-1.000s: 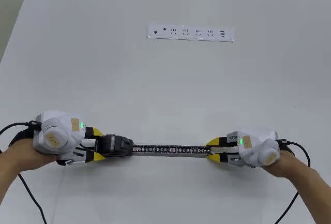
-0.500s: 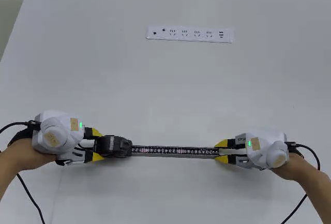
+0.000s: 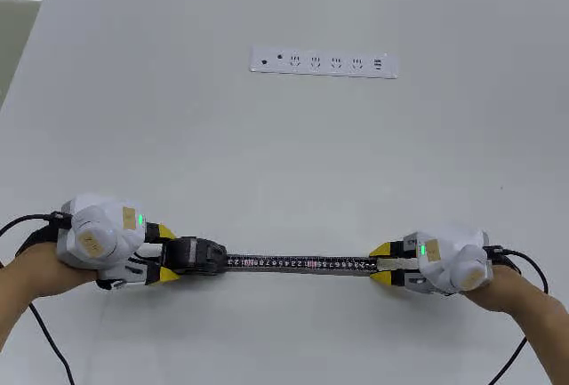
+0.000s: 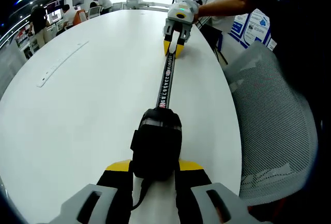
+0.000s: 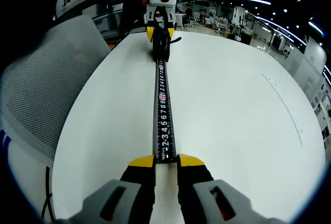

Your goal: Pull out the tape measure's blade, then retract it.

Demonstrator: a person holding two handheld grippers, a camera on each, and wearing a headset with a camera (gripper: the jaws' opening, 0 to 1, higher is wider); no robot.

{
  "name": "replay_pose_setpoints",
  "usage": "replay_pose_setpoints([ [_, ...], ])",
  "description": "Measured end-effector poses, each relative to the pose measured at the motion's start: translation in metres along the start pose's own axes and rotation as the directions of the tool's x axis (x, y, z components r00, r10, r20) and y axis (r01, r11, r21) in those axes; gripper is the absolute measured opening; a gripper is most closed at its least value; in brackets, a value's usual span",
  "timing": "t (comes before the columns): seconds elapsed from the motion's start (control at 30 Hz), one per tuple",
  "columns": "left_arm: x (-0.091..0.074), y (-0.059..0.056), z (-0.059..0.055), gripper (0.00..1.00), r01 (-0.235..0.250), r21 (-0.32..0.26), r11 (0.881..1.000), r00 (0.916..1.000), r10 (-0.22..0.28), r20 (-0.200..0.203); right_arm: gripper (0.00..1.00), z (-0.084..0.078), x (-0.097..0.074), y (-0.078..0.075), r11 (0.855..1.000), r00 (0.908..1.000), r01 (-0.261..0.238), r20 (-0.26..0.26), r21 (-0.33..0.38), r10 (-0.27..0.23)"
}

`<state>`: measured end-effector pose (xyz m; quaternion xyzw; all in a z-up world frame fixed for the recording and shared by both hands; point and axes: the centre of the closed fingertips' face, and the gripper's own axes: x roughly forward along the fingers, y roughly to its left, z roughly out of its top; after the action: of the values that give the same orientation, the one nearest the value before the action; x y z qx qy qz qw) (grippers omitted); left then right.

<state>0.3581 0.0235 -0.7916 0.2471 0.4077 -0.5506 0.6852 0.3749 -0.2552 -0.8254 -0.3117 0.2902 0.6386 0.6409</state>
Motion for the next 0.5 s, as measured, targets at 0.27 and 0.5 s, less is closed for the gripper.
replay_pose_setpoints([
  [0.27,-0.0002,0.0000,0.0000,0.29,-0.008,-0.004,1.000,0.9999,0.008,0.007,0.16,0.0009,0.0005,-0.0009,1.000,0.9997,0.017,-0.018,-0.009,-0.017],
  [0.5,-0.0013,0.0019,0.0019,0.30,-0.039,-0.034,0.999,0.9983,0.040,0.043,0.21,-0.0020,-0.0034,-0.0006,1.000,0.9990,0.030,-0.034,-0.006,-0.030],
])
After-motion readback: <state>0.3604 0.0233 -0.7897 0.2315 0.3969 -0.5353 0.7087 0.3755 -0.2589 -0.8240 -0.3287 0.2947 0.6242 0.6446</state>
